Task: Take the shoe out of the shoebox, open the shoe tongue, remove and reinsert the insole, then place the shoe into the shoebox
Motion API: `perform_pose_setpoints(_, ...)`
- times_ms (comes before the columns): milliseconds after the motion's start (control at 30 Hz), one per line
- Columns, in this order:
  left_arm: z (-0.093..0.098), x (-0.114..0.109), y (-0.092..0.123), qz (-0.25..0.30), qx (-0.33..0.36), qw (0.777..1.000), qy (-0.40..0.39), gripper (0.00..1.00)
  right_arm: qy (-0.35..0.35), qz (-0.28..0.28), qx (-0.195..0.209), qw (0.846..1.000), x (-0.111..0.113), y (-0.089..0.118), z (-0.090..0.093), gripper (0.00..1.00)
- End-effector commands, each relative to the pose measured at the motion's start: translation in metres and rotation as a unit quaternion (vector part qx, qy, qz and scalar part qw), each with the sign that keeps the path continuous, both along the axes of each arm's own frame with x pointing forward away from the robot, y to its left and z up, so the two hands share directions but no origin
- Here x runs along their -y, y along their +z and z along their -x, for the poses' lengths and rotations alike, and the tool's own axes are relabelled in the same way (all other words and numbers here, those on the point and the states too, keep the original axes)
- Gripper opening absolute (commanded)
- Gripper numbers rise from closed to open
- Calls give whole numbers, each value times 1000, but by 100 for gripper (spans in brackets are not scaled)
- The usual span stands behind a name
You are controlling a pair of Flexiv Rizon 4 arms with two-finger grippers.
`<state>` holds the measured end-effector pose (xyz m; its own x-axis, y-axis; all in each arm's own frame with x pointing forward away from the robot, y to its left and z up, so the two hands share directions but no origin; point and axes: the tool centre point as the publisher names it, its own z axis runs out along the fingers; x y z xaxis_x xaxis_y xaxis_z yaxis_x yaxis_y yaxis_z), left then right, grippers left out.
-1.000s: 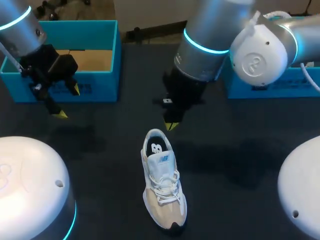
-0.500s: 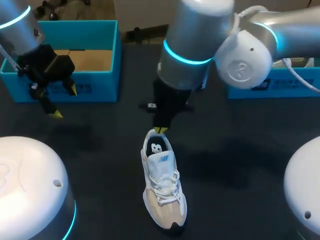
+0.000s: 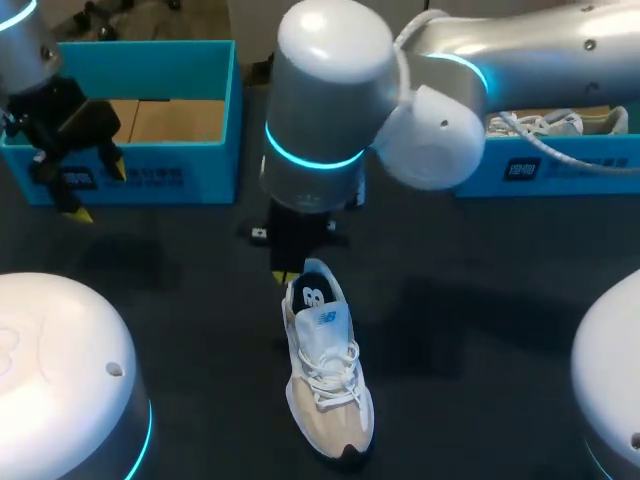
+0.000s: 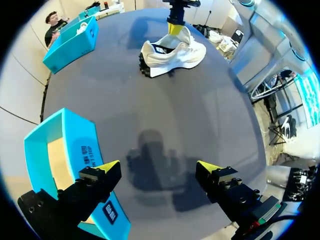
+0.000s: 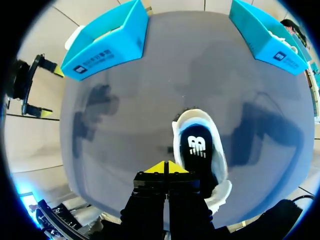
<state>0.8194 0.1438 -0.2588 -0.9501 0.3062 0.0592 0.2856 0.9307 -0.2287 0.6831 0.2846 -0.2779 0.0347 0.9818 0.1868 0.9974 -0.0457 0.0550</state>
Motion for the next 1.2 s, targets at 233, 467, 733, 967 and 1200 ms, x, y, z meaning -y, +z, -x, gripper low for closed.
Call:
perform_pose_setpoints(233,-2,1,1,-3,-2,1000,-1,100,1,-2,0,1000,-2,-7,-1,0)
perform_pose_setpoints(467,-2,1,1,-3,-2,1000,-1,100,6,14,11,1000,-2,-26,3,0)
perform_pose_setpoints(733,-2,1,1,-3,-2,1000,-1,100,23,43,25,999,-4,-51,4,0)
perform_pose_setpoints(967,-2,1,1,-3,-2,1000,-1,100,37,22,14,999,5,-62,-2,0)
perform_pose_setpoints(1200,-2,1,1,-3,-2,1000,-1,100,37,22,14,999,5,-62,-2,0)
